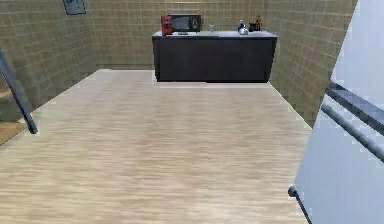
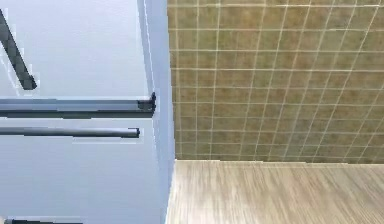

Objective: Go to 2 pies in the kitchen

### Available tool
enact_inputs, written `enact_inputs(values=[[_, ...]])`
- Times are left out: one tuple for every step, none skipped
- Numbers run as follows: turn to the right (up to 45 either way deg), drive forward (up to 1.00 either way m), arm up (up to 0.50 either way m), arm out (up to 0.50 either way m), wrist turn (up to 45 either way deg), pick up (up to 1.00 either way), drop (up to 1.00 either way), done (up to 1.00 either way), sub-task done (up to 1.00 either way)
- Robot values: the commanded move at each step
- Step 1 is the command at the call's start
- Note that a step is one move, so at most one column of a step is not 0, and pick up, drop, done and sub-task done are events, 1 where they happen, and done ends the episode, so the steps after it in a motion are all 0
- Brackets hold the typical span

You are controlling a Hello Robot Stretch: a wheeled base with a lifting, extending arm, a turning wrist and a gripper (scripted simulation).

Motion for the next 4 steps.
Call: enact_inputs(values=[[3.0,0.00,0.00,0.00,0.0,0.00,0.00,0.00,0.00],[0.0,1.00,0.00,0.00,0.0,0.00,0.00,0.00,0.00],[0.0,1.00,0.00,0.00,0.0,0.00,0.00,0.00,0.00],[0.0,1.00,0.00,0.00,0.0,0.00,0.00,0.00,0.00]])
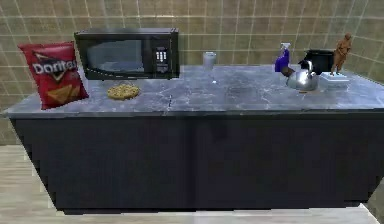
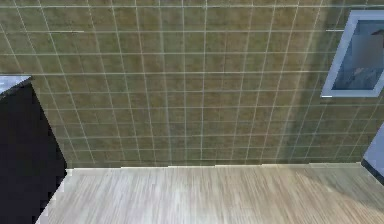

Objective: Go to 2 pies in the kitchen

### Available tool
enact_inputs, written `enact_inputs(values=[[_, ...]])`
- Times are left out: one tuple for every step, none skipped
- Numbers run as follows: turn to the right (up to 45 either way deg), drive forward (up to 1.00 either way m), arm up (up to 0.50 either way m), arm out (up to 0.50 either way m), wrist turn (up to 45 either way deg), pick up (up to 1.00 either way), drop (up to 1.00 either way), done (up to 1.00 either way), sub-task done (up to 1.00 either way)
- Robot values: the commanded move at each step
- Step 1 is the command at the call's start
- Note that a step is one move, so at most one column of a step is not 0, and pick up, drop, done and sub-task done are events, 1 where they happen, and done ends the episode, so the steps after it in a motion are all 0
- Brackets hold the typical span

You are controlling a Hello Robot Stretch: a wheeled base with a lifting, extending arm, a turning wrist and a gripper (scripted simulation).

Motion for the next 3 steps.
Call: enact_inputs(values=[[0.0,0.45,0.00,0.00,0.0,0.00,0.00,0.00,0.00],[-27.0,0.00,0.00,0.00,0.0,0.00,0.00,0.00,0.00],[0.0,0.00,0.00,0.00,0.0,0.00,0.00,1.00,0.00]])
